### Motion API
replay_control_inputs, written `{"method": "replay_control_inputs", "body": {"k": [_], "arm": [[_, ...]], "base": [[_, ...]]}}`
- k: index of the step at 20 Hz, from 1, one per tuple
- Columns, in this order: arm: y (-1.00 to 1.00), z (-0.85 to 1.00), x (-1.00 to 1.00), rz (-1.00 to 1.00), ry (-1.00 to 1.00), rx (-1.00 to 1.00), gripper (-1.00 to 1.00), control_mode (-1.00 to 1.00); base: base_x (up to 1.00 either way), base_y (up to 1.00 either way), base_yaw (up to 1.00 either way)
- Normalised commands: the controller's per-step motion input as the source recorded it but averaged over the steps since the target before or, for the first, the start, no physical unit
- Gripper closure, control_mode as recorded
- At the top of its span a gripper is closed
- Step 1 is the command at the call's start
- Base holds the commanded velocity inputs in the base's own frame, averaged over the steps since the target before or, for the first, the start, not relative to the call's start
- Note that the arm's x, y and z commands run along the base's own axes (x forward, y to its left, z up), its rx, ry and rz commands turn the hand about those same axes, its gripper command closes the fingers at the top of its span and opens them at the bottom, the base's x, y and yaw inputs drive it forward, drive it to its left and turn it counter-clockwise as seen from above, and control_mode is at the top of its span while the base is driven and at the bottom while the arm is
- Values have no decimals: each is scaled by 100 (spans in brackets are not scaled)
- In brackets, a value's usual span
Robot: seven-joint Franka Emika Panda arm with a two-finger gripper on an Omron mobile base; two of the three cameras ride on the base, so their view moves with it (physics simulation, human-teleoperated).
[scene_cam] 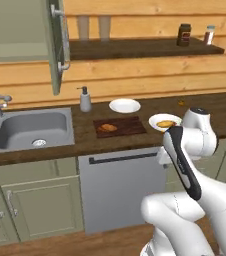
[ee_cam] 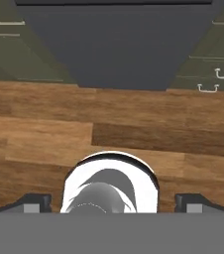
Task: From the different types of pastries on the counter, select a croissant and place it on the cutting board. Then retrieve a jar of jam from the cabinet and place it alongside the croissant on the cutting board.
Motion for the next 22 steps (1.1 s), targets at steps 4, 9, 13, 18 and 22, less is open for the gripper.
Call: {"method": "replay_control_inputs", "body": {"k": [4, 9, 13, 18, 22], "arm": [[0, 0, 0, 0, 0, 0, -100, 100], [0, 0, 0, 0, 0, 0, -100, 100], [0, 0, 0, 0, 0, 0, -100, 100], [0, 0, 0, 0, 0, 0, -100, 100], [0, 0, 0, 0, 0, 0, -100, 100]], "base": [[-63, 89, -1], [-34, 94, 0], [4, 71, -4], [22, 42, -1], [46, 71, 0]]}}
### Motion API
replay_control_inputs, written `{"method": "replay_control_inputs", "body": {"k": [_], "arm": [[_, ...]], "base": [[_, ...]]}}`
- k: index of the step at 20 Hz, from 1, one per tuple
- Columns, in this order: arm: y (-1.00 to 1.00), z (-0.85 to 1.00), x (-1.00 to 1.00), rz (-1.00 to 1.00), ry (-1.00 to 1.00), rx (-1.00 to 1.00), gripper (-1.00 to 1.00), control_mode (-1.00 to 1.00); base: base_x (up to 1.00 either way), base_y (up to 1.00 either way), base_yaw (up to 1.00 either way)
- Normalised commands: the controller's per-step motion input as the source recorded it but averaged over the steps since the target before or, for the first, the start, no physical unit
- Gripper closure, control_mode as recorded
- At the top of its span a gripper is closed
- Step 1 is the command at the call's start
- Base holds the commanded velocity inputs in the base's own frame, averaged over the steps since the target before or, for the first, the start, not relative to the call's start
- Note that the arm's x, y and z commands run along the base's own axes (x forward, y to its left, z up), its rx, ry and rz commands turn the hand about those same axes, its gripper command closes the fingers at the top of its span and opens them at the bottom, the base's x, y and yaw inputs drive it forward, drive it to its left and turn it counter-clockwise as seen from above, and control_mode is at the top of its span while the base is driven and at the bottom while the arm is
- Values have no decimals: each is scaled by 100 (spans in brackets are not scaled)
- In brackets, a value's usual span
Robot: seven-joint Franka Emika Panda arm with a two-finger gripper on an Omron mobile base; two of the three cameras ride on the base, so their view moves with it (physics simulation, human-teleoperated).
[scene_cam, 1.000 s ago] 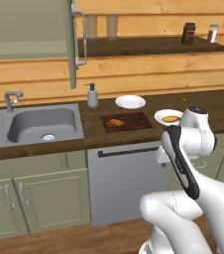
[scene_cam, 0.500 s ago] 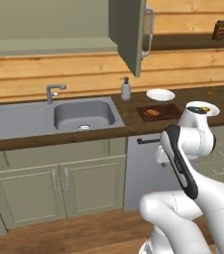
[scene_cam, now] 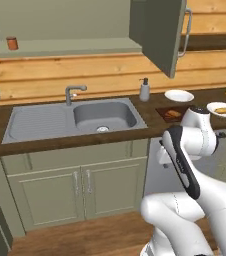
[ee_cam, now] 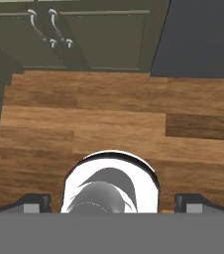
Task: From the different types of pastries on the counter, select a croissant and place it on the cutting board. Then retrieve a jar of jam from the cabinet and place it alongside the croissant on the cutting board.
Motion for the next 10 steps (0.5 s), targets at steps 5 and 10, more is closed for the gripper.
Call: {"method": "replay_control_inputs", "body": {"k": [5, 10], "arm": [[0, 0, 0, 0, 0, 0, -100, 100], [0, 0, 0, 0, 0, 0, -100, 100]], "base": [[53, 56, 0], [73, 6, -1]]}}
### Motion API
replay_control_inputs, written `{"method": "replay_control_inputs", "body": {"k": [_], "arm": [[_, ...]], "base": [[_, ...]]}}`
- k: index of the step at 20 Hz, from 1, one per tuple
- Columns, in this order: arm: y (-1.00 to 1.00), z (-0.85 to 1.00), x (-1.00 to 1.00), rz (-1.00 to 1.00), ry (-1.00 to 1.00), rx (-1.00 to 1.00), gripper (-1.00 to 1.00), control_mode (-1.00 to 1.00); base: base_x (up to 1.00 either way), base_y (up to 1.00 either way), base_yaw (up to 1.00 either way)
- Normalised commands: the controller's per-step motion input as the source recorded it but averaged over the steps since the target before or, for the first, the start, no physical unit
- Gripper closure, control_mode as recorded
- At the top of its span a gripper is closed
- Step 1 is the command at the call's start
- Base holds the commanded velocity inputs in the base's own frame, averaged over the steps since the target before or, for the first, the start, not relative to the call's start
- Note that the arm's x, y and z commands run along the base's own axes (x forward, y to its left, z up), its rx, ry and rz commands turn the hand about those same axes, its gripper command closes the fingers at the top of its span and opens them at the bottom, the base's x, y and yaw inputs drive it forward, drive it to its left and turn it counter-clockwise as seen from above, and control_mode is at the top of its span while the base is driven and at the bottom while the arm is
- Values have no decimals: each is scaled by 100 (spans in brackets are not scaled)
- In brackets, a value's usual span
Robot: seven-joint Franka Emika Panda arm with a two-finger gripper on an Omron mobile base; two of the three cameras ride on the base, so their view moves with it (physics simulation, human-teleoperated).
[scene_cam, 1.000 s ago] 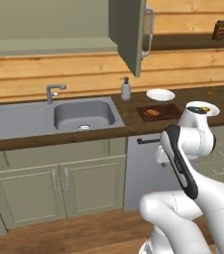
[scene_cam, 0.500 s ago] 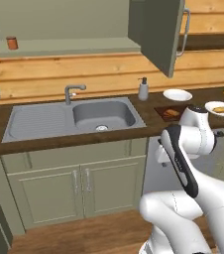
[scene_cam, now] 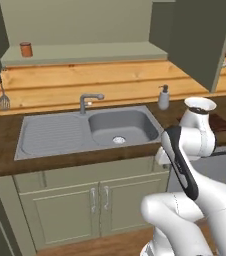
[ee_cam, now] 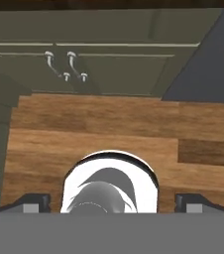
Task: From the different types of pastries on the counter, select a croissant and place it on the cutting board. Then retrieve a jar of jam from the cabinet and place it alongside the croissant on the cutting board.
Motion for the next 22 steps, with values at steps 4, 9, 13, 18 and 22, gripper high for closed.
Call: {"method": "replay_control_inputs", "body": {"k": [4, 9, 13, 18, 22], "arm": [[0, 0, 0, 0, 0, 0, -100, 100], [0, 0, 0, 0, 0, 0, -100, 100], [0, 0, 0, 0, 0, 0, -100, 100], [0, 0, 0, 0, 0, 0, -100, 100], [0, 0, 0, 0, 0, 0, -100, 100]], "base": [[69, 13, 0], [65, -1, 0], [61, 0, 0], [35, -30, -4], [34, -26, -9]]}}
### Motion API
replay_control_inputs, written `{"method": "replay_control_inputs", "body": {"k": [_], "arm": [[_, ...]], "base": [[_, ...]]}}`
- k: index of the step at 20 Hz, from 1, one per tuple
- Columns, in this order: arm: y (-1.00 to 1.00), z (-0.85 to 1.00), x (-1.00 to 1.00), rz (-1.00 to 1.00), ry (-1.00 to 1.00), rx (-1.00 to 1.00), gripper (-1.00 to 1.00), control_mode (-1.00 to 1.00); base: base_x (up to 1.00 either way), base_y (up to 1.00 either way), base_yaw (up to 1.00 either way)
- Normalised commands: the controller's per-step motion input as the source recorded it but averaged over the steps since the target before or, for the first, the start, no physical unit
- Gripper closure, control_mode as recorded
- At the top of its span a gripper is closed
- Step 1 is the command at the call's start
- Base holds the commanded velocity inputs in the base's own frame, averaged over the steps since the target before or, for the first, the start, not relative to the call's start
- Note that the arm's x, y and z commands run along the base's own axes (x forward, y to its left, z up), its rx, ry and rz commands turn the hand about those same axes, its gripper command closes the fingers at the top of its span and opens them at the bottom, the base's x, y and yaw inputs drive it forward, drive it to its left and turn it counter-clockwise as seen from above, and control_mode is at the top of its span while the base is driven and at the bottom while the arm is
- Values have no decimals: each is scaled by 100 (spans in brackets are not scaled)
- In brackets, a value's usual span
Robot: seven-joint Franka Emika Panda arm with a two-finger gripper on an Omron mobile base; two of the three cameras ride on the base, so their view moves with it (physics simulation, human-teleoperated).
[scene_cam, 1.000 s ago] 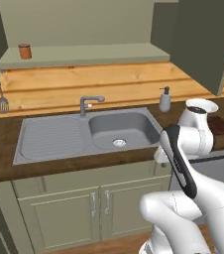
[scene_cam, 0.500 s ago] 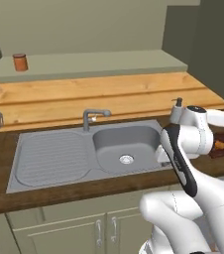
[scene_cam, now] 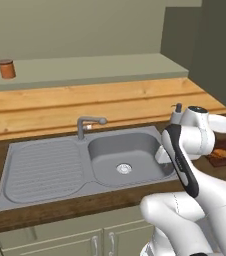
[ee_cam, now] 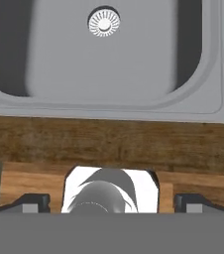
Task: From the different types of pastries on the counter, select a croissant and place it on the cutting board. Then retrieve a jar of jam from the cabinet and place it alongside the croissant on the cutting board.
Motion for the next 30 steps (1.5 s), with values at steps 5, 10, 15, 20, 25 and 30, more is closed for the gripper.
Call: {"method": "replay_control_inputs", "body": {"k": [5, 10, 15, 20, 25, 30], "arm": [[0, 0, 0, 0, 0, 0, -100, 100], [0, 0, 0, 0, 0, 0, -100, 100], [0, 0, 0, 0, 0, 0, -100, 100], [0, 0, 0, 0, 0, 0, -100, 100], [0, 0, 0, 0, 0, 0, -100, 100], [2, -9, 8, 0, 0, 1, -100, -100]], "base": [[34, 0, -8], [34, -7, -3], [30, -2, 0], [36, 0, 0], [34, 0, 0], [5, 0, 0]]}}
